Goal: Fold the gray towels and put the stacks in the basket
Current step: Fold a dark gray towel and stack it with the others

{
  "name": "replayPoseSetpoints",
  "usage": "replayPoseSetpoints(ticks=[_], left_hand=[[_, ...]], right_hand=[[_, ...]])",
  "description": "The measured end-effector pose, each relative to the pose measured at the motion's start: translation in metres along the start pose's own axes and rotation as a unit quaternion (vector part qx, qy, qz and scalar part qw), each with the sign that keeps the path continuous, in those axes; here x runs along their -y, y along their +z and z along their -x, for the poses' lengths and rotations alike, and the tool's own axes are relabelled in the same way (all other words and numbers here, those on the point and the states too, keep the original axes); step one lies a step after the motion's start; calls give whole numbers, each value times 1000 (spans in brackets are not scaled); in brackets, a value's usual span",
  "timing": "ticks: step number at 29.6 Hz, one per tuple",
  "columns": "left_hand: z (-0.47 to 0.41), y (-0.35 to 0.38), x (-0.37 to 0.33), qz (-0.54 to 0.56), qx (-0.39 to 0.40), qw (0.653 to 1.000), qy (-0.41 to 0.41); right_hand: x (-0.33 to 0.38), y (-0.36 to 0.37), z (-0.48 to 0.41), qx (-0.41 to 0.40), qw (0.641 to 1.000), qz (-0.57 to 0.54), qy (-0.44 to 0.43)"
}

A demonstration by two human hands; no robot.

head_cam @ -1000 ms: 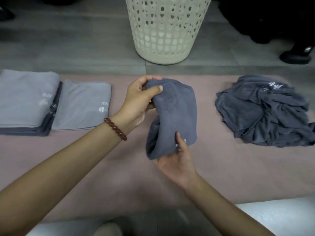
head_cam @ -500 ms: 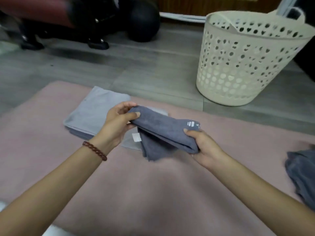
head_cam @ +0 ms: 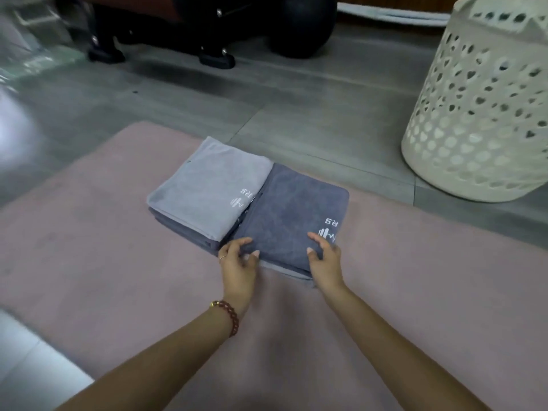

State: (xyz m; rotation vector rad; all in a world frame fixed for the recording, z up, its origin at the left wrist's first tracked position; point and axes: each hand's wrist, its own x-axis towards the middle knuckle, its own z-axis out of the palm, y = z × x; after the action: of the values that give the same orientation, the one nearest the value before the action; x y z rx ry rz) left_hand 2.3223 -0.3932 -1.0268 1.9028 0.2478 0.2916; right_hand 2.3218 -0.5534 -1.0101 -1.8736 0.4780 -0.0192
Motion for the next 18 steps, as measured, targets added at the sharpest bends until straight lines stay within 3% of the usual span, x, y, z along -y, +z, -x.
replayPoseSetpoints(ticks=[5, 11, 18], left_hand=[[-16, 6, -13, 145, -60, 979, -133], [-12, 8, -6, 78, -99, 984, -126], [-14, 6, -4, 92, -122, 975, -160]], right_hand=[[4, -9, -1, 39, 999, -3, 18], [7, -9, 6, 51, 998, 20, 22], [-2, -5, 20, 68, 997, 37, 24]])
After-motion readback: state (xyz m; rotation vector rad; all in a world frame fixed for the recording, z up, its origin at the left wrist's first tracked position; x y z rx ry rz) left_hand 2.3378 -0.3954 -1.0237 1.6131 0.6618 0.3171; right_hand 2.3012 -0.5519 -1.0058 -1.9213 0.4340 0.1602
